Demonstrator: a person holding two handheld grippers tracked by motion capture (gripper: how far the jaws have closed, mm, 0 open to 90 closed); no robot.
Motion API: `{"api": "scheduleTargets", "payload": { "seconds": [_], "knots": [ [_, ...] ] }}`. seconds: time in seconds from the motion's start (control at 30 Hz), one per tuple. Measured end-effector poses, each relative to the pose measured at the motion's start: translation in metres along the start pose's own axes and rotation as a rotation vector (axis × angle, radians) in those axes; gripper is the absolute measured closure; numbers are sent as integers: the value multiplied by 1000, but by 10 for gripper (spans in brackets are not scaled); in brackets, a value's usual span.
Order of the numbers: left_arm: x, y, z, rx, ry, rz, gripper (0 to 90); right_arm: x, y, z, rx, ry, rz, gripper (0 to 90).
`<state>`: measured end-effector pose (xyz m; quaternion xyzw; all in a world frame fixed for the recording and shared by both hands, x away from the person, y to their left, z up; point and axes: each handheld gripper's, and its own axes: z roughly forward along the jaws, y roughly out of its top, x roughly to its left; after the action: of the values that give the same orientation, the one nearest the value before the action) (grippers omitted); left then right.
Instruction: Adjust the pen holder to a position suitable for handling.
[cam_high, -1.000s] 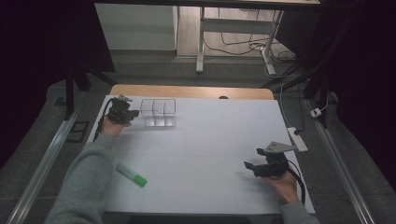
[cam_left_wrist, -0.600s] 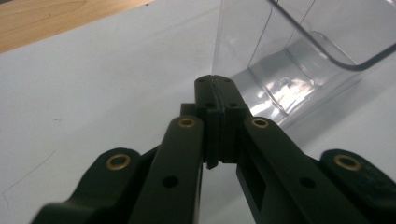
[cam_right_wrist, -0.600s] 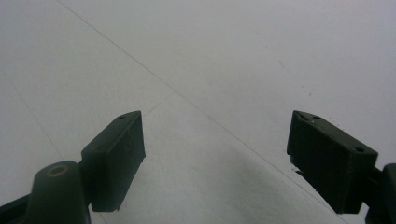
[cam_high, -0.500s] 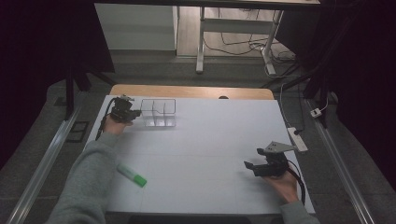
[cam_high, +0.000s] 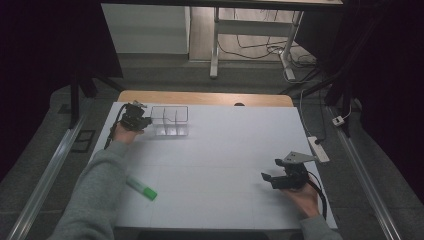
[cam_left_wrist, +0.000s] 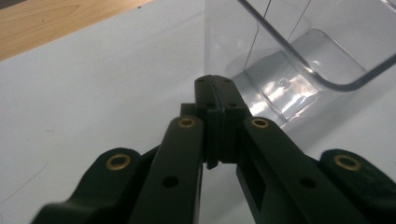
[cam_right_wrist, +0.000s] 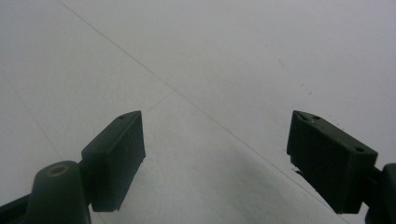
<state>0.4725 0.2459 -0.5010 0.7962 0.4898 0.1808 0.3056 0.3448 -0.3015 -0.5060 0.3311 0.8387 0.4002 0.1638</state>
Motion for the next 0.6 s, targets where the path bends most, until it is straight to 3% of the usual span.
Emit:
{"api": "scheduleTargets", "payload": {
  "seconds": [0.27,0.6],
  "knots": [
    [-4,3,2,-3,-16,3,887,0,0,0,4,-4,-1,186],
    [-15,8,3,-7,-43,34,887,0,0,0,6,-4,-1,186]
  ]
}}
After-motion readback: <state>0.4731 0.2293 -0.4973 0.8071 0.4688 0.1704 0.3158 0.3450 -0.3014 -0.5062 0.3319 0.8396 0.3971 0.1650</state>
